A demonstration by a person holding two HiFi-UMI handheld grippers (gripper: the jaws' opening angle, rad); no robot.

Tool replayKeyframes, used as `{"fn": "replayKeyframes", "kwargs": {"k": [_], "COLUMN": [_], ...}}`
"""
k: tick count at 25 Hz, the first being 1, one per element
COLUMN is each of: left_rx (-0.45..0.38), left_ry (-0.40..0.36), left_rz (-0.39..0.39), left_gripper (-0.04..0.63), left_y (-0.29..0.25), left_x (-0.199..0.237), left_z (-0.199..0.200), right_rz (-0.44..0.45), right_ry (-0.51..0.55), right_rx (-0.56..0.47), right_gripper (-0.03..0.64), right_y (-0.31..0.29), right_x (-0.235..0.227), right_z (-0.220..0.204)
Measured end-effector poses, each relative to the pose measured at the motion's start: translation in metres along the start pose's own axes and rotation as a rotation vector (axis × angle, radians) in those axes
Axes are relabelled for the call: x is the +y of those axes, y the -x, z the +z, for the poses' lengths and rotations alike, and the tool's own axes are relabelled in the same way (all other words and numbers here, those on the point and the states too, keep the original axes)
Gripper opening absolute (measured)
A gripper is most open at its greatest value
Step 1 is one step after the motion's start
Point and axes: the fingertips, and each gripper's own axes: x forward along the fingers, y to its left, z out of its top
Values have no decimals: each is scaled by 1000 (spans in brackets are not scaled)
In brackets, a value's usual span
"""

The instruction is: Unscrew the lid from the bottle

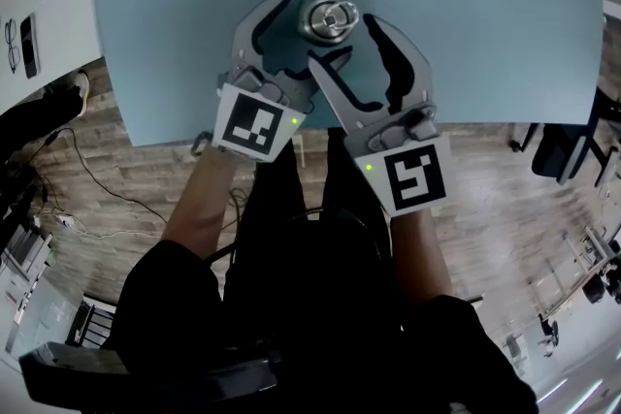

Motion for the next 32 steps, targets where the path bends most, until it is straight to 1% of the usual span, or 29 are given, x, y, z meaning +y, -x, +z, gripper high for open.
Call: {"fn": "replayKeyframes", "kwargs": {"k": [8, 14, 22, 27, 32], "left_rx": [-17, -19, -33, -43, -46], "left_ry": [-29, -45, -53, -58, -57], "left_rz": [-56, -79, -94, -84, -71], "left_gripper": [403, 402, 400, 399, 388], "left_y": [-10, -14, -21, -23, -24], "left_x": [-2, -6, -7, -5, -5], "left_z": [6, 8, 12, 14, 14], "right_rz": [-54, -69, -98, -140, -160], "right_ry": [6, -3, 19, 23, 50], "right_rx": [-21, -21, -21, -35, -7], "right_gripper": [272, 270, 267, 264, 264], "right_y": [-7, -8, -14, -19, -22], "right_x": [2, 4, 2, 0, -1], "right_z": [2, 2, 0, 4, 0]}}
